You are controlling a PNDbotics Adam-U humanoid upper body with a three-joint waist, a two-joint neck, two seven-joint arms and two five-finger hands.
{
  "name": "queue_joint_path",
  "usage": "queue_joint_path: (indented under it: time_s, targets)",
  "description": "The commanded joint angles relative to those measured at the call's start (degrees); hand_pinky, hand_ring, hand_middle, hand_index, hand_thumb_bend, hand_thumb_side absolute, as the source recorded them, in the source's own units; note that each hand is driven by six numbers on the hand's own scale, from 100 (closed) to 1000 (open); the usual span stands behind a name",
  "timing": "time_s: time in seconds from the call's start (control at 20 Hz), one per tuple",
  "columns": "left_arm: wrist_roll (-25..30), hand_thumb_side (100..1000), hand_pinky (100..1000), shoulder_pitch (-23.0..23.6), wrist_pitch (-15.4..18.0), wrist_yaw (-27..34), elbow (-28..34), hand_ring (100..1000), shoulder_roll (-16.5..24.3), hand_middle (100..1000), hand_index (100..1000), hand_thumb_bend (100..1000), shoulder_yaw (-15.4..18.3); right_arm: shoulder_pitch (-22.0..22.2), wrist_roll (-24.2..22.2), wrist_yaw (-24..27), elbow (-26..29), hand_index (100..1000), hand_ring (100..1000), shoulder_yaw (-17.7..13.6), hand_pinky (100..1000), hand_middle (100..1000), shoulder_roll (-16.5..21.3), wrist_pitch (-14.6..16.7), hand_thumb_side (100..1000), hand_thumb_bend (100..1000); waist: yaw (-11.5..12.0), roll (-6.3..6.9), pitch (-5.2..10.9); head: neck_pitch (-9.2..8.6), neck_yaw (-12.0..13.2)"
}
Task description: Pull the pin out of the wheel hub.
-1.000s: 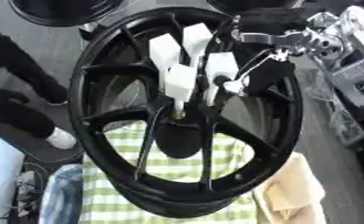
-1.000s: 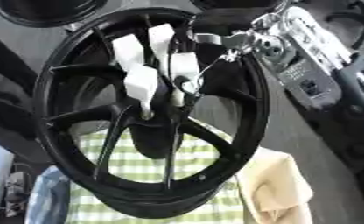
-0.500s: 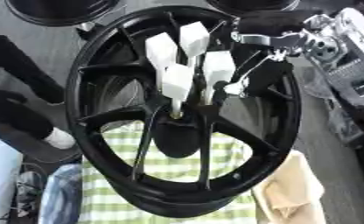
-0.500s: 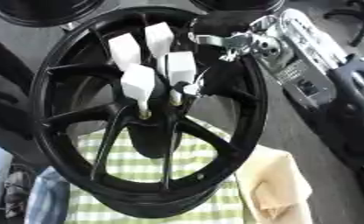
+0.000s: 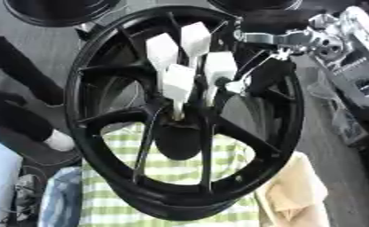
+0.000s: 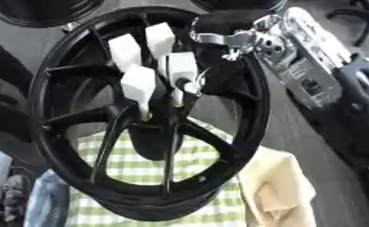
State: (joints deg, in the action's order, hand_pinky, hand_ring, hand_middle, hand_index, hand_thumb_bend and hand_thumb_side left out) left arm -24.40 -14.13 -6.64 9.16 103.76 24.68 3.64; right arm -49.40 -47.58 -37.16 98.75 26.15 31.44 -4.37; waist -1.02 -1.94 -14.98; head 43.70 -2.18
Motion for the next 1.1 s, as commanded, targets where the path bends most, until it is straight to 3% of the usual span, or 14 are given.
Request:
queue_joint_path:
  time_s: [0.05,0.5,1.1]
  targets:
    - [0.12,818,743,-0.48,0.13,0.26,0.6,691,1.25,768,770,253,0.04,-0.95,0.04,0.99,0.01,780,669,-0.73,704,614,0.83,-0.49,468,190,0.08,0.2,0.83,-0.69,-0.02]
    - [0.18,822,744,-0.51,0.16,0.33,0.62,690,1.23,769,770,249,-0.01,-1.06,2.02,2.89,-0.28,713,571,-0.88,638,518,0.65,-1.71,341,148,0.19,0.22,0.84,-0.59,-0.08]
    - [0.28,826,746,-0.54,0.17,0.33,0.61,689,1.09,769,770,246,-0.06,-1.56,5.35,5.03,-0.51,650,514,-1.31,596,460,0.34,-3.87,250,100,0.46,0.21,0.88,-0.34,-0.37]
